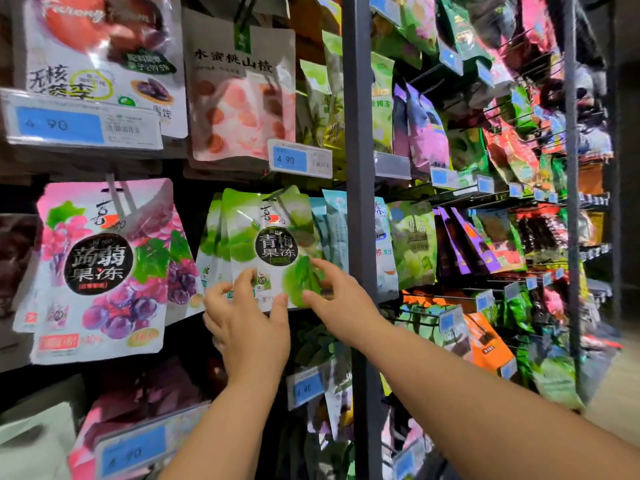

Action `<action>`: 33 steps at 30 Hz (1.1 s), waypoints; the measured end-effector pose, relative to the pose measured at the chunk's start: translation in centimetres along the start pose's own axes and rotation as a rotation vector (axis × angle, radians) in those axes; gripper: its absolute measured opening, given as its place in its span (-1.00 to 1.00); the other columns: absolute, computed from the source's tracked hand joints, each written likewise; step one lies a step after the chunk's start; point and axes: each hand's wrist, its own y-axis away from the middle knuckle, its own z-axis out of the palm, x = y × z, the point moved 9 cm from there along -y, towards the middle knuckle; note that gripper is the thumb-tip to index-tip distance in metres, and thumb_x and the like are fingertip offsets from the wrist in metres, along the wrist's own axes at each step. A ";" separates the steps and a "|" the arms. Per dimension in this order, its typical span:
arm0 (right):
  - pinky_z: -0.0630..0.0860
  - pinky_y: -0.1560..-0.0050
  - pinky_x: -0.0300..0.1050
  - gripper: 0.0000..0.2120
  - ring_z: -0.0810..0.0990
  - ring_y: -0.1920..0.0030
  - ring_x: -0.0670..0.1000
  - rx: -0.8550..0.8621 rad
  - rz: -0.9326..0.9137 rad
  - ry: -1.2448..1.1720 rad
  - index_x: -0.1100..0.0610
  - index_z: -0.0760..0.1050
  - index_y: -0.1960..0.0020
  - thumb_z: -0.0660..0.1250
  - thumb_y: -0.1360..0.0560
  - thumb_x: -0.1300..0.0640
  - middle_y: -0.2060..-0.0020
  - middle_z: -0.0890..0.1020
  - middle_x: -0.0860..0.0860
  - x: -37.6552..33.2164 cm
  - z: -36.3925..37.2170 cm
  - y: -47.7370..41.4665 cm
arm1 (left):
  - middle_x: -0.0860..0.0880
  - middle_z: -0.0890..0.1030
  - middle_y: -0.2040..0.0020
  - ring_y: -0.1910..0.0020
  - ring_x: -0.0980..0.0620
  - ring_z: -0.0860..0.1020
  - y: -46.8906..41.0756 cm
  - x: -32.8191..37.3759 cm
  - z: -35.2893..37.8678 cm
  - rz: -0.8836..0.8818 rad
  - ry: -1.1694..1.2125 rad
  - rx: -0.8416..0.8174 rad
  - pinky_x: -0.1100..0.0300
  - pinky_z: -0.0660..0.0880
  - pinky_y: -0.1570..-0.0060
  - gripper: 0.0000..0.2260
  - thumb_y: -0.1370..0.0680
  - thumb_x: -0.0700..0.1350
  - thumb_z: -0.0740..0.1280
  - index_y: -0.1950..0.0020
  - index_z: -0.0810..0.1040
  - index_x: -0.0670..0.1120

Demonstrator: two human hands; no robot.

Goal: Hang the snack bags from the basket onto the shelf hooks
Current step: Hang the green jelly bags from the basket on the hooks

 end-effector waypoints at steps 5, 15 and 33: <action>0.47 -0.21 -0.09 -0.61 0.56 -0.11 0.01 -0.019 0.017 0.009 -0.01 0.42 -0.41 0.30 -0.60 -0.01 -0.15 0.57 0.01 1.7 -1.4 2.8 | -0.13 0.21 -0.38 -0.30 -0.15 0.20 3.0 0.0 -0.1 -0.024 0.078 0.078 -0.07 0.28 -0.26 -0.64 -0.54 -0.04 0.41 -0.31 0.47 0.02; 0.58 -0.14 0.06 -0.84 0.65 0.01 0.00 -0.017 0.160 -0.091 0.03 0.57 -0.15 0.31 -0.59 0.08 0.11 0.61 -0.10 10.2 -5.6 9.7 | -0.11 0.41 -0.19 -0.29 -0.10 0.31 13.3 0.6 8.2 0.082 0.173 -0.260 0.20 0.17 -0.22 -0.68 -0.51 -0.11 0.43 -0.24 0.49 -0.08; 0.42 0.05 -0.20 -0.98 0.55 0.07 -0.05 -0.399 0.726 0.321 -0.02 0.59 0.04 0.41 -0.53 0.06 0.11 0.63 -0.04 40.1 -8.7 32.4 | 0.03 0.50 0.12 0.01 -0.06 0.49 33.6 -5.6 25.7 0.383 -0.284 -1.193 0.12 0.39 0.03 -0.82 -0.50 0.06 0.43 0.03 0.51 0.02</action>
